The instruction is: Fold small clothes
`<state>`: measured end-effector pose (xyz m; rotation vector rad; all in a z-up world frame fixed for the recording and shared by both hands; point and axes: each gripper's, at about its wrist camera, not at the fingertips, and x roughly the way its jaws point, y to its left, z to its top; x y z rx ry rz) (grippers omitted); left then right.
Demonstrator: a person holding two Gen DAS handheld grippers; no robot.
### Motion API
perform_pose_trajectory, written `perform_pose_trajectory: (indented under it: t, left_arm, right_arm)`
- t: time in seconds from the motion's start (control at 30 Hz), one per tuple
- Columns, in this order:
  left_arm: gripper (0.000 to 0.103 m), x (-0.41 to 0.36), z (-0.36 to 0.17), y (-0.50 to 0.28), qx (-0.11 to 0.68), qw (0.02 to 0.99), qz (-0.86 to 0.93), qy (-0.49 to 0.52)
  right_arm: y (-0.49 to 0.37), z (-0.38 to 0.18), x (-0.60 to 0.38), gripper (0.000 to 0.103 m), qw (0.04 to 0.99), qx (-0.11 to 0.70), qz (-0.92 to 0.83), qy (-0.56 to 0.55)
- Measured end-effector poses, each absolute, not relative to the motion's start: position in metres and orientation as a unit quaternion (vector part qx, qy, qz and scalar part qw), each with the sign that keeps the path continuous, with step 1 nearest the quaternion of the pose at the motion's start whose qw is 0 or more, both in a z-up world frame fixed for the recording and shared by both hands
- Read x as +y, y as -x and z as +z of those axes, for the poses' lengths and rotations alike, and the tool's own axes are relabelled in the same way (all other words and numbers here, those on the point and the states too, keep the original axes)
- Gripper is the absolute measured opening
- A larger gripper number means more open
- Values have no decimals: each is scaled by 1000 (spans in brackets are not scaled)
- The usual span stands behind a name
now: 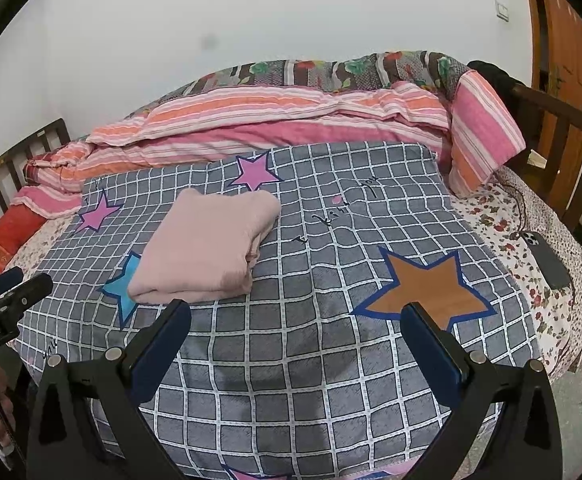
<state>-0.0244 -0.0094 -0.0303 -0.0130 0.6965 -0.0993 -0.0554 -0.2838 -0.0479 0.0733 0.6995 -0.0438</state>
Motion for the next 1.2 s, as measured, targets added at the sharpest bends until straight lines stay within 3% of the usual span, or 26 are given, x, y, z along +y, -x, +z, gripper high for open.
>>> perform_pose_trajectory:
  t: [1.2]
  left_arm:
    - [90,-6,-21,29,333,941,-49,18]
  right_arm:
    - [59,-39,-282,102,941,336,-15,-32]
